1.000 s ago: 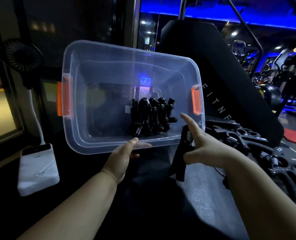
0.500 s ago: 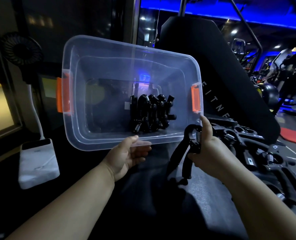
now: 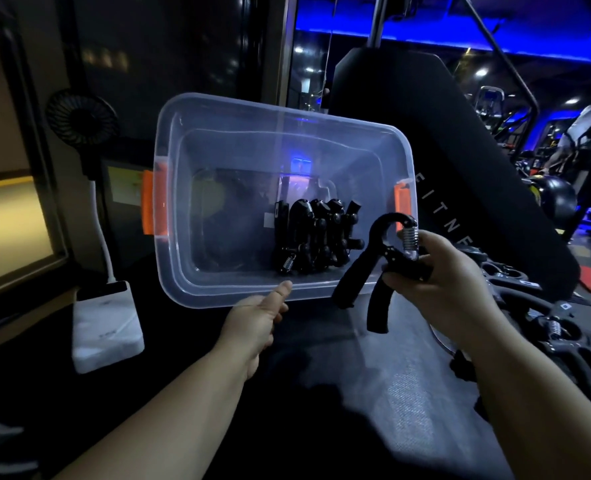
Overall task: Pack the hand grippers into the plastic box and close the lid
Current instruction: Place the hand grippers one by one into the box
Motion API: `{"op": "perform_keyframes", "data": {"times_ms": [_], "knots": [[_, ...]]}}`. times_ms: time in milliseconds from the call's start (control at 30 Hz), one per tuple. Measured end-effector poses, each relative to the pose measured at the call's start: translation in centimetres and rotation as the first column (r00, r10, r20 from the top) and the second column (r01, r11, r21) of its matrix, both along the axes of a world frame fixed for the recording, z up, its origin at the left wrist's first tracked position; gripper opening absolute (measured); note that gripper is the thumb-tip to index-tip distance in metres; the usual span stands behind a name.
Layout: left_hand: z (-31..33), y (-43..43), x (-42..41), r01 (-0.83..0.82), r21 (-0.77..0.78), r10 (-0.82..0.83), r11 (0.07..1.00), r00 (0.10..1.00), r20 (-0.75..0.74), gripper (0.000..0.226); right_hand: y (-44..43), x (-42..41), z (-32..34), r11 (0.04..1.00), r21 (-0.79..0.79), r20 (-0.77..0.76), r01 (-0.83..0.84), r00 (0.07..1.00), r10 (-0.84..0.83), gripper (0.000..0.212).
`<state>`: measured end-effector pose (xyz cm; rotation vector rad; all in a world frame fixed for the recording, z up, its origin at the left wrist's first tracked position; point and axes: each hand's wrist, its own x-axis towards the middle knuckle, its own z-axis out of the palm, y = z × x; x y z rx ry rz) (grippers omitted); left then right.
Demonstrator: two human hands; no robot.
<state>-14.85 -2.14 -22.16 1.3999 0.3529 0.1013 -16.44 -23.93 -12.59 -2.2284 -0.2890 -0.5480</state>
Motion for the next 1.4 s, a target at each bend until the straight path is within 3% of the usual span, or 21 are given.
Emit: {"op": "perform_keyframes", "data": {"times_ms": [133, 367, 633, 833, 1033, 1233, 1400], "knots": [[-0.2, -0.1, -1.0, -0.229, 0.121, 0.215, 0.966, 0.970, 0.116, 0.049, 0.8, 0.6, 0.0, 0.997, 0.075, 0.008, 0.001, 1.000, -0.001, 0.048], [-0.2, -0.2, -1.9, -0.321, 0.106, 0.304, 0.941, 0.940, 0.154, 0.043, 2.7, 2.0, 0.2, 0.990, 0.141, 0.073, -0.013, 0.997, 0.003, 0.057], [-0.4, 0.2, -2.4, -0.447, -0.006, 0.441, 0.895, 0.880, 0.174, 0.060, 5.9, 5.8, 0.4, 0.999, 0.028, 0.065, -0.017, 0.998, 0.015, 0.073], [-0.7, 0.4, -2.8, -0.464, -0.116, 0.478, 0.878, 0.848, 0.229, 0.081, 10.0, 8.9, 0.6, 0.989, -0.135, 0.041, -0.052, 0.997, 0.058, 0.071], [-1.0, 2.2, -3.1, -0.514, 0.028, 0.473, 0.857, 0.807, 0.355, 0.108, 12.9, 12.4, -1.1, 0.951, -0.300, -0.012, -0.069, 0.998, 0.069, 0.072], [-0.3, 3.7, -4.1, -0.518, 0.149, 0.424, 0.843, 0.808, 0.409, 0.102, 14.0, 14.0, -2.9, 0.952, -0.301, -0.060, -0.054, 0.998, 0.038, 0.071], [-0.4, 4.1, -4.0, -0.507, 0.130, 0.413, 0.852, 0.804, 0.428, 0.097, 14.3, 15.0, -2.8, 0.886, -0.463, -0.016, 0.006, 1.000, -0.015, 0.073]]}}
